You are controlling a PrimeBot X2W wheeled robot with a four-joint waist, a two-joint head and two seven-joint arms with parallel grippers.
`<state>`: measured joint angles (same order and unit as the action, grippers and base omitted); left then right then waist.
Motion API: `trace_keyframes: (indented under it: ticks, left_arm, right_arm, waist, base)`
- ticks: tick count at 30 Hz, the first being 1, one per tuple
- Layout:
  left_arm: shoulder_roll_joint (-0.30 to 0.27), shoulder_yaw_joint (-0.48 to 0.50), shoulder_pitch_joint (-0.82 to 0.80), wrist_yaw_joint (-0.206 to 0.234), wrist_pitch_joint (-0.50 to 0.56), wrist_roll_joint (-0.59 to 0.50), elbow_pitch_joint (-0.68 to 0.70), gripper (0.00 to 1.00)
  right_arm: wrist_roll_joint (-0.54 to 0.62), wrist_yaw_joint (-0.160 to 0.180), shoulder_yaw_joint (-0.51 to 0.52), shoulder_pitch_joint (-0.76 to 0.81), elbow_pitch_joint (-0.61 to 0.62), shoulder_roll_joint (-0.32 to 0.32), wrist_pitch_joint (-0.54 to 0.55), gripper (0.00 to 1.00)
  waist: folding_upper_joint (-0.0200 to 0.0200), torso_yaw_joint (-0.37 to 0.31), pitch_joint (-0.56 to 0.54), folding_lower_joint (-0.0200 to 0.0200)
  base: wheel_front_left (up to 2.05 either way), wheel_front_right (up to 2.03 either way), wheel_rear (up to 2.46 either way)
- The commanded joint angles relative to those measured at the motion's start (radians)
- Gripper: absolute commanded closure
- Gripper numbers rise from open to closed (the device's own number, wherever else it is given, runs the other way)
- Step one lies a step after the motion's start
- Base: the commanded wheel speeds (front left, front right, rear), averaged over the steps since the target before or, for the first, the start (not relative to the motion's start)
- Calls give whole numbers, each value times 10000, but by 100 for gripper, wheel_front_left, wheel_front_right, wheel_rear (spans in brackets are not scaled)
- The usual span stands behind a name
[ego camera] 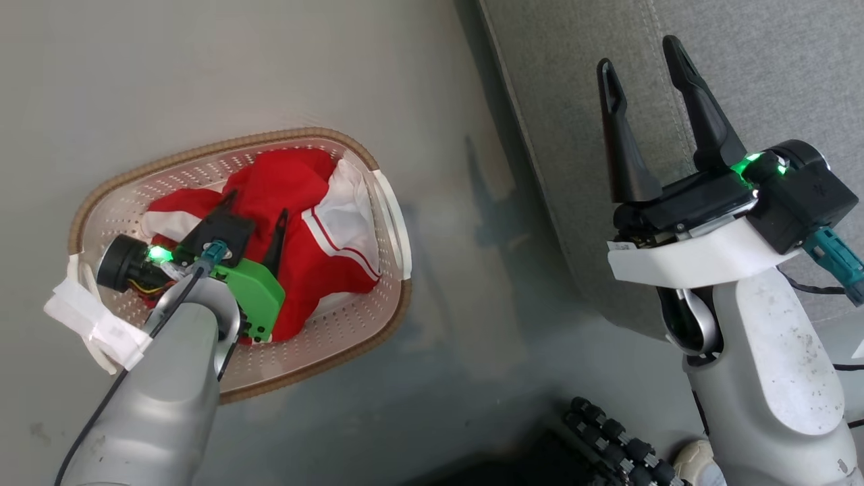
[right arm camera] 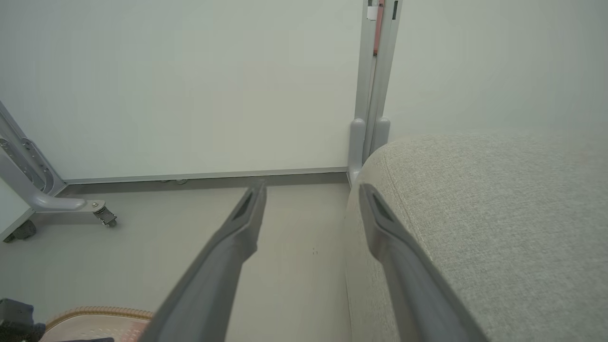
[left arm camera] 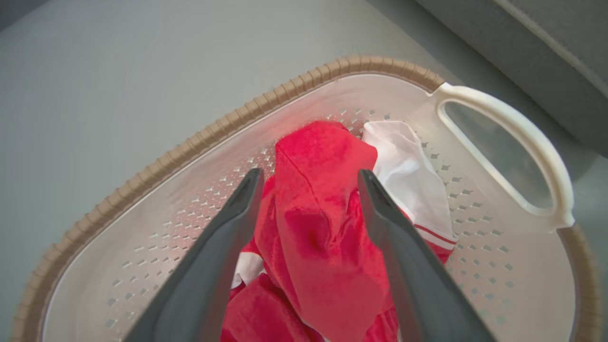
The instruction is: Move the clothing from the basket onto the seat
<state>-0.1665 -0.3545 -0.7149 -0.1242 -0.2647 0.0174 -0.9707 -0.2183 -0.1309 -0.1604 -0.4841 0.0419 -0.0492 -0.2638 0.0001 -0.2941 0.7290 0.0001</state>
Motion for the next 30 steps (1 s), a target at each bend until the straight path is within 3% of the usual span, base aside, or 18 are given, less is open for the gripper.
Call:
trace_keyframes:
  ticks: [1, 28, 29, 30]
  left_arm:
    - [-126, -13, -268, -32, 4, 68, -127, 0]
    - [158, -673, -2299, -55, 5, 260, -2672, 2]
    - [162, -681, -2338, -57, 5, 283, -2745, 52]
    - [180, -692, -2388, -57, 5, 311, -2738, 80]
  right_arm:
    - [-5, 3, -13, -124, 58, -22, -15, 0]
    - [65, 3, -29, -330, 423, -22, -16, 0]
    - [70, 3, -35, -332, 432, -23, -16, 0]
    - [78, 3, -42, -335, 440, -23, -16, 0]
  waist:
    - [-1, -205, 511, -1]
    - [-1, -77, 2068, -1]
    - [-1, -59, 2085, -1]
    - [-1, -41, 2097, -1]
  base:
    - [0, 0, 0]
    - [0, 0, 0]
    - [0, 0, 0]
    - [0, 0, 0]
